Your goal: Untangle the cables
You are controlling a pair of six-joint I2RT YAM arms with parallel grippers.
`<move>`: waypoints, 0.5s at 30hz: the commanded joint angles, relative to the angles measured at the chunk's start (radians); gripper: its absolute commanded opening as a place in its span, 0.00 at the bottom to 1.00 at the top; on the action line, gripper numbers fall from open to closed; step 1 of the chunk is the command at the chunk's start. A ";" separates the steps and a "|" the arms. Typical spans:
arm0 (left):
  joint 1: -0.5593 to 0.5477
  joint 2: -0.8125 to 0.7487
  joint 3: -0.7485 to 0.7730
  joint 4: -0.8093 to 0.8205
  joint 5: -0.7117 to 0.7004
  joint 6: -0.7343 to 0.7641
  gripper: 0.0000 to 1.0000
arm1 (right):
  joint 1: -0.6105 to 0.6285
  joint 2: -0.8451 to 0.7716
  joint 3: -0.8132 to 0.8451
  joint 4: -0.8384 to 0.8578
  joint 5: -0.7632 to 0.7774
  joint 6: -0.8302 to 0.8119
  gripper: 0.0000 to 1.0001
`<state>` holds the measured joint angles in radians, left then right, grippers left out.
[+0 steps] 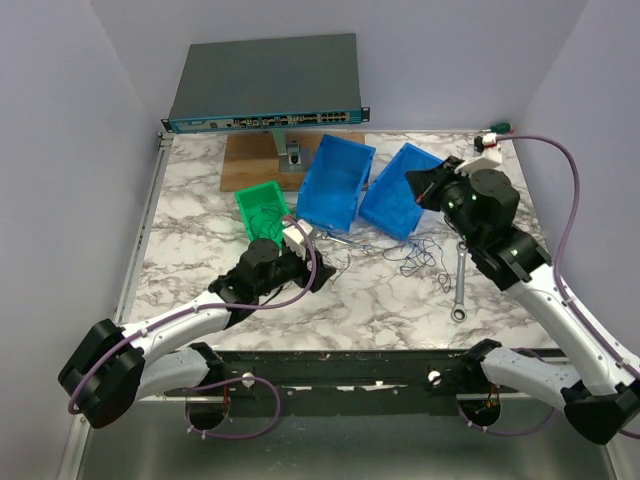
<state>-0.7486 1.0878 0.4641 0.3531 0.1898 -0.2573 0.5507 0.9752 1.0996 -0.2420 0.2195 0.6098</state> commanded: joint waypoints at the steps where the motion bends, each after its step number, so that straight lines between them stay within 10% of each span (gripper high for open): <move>1: -0.006 -0.011 0.028 -0.008 -0.041 0.010 0.63 | 0.006 0.092 0.057 0.032 0.167 -0.081 0.01; 15: -0.007 -0.012 0.035 -0.023 -0.079 0.004 0.58 | 0.004 0.398 0.267 0.147 0.401 -0.191 0.01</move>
<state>-0.7486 1.0874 0.4824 0.3275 0.1410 -0.2577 0.5507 1.3025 1.3090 -0.1455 0.5049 0.4713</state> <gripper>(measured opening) 0.582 0.035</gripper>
